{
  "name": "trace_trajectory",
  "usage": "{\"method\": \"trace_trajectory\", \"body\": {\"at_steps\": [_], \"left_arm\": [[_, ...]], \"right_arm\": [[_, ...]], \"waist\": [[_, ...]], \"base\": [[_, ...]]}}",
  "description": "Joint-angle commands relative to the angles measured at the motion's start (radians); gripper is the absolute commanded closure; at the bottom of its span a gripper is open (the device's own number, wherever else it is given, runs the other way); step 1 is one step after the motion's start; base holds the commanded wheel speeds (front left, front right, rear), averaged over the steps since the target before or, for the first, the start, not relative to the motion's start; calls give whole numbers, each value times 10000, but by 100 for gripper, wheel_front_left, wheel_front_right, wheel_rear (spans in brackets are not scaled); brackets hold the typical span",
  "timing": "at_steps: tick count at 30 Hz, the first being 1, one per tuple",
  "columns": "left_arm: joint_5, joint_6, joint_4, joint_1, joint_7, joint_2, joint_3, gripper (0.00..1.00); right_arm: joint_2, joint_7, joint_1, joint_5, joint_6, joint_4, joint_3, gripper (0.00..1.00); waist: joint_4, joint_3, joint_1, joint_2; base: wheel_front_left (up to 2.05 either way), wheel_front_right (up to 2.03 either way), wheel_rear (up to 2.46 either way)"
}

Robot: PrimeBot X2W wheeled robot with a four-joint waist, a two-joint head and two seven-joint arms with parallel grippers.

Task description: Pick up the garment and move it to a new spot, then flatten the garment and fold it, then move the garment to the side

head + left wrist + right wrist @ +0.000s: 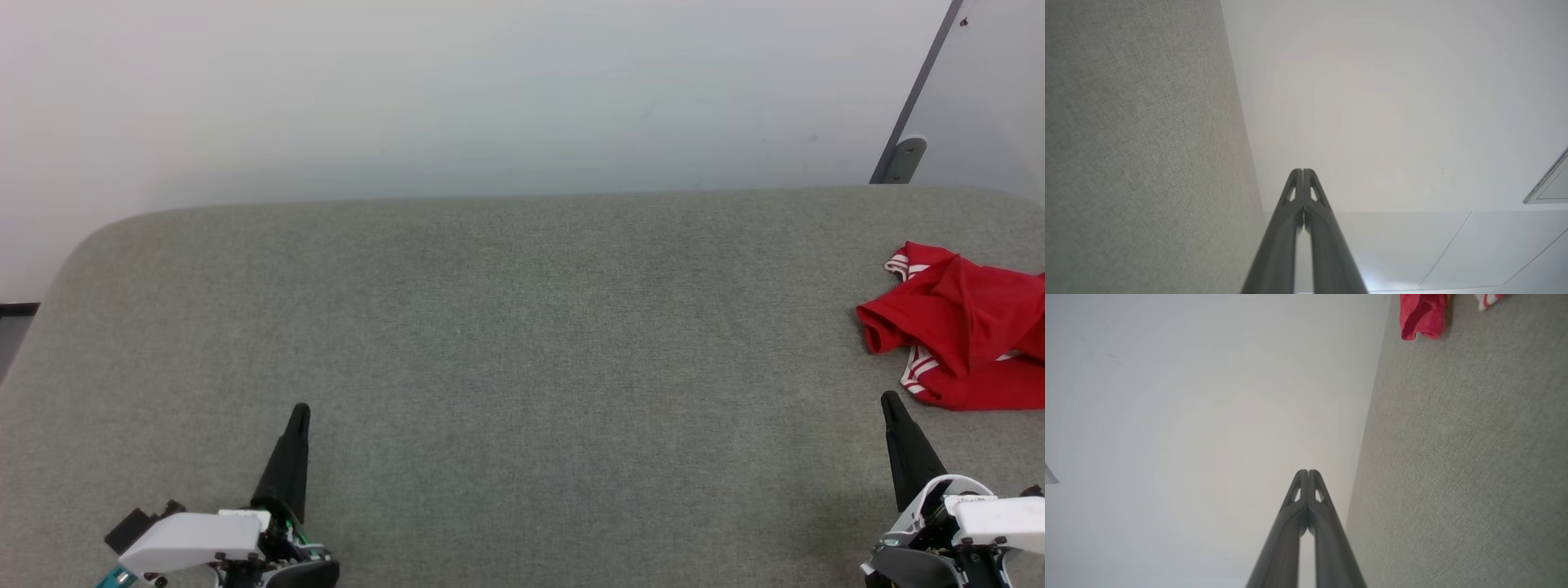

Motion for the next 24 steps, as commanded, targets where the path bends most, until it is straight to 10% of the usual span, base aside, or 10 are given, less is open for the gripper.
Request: {"method": "trace_trajectory", "body": {"at_steps": [1, 24], "left_arm": [[-31, -58, 13, -106, 28, 5, 4, 100], [-32, -58, 12, -106, 27, 6, 2, 100]], "right_arm": [[35, 24, 91, 42, -14, -36, 7, 100], [35, 22, 91, 44, -14, -36, 8, 100]], "waist": [[0, 0, 0, -1], [0, 0, 0, -1]], "base": [[0, 0, 0], [0, 0, 0]]}}
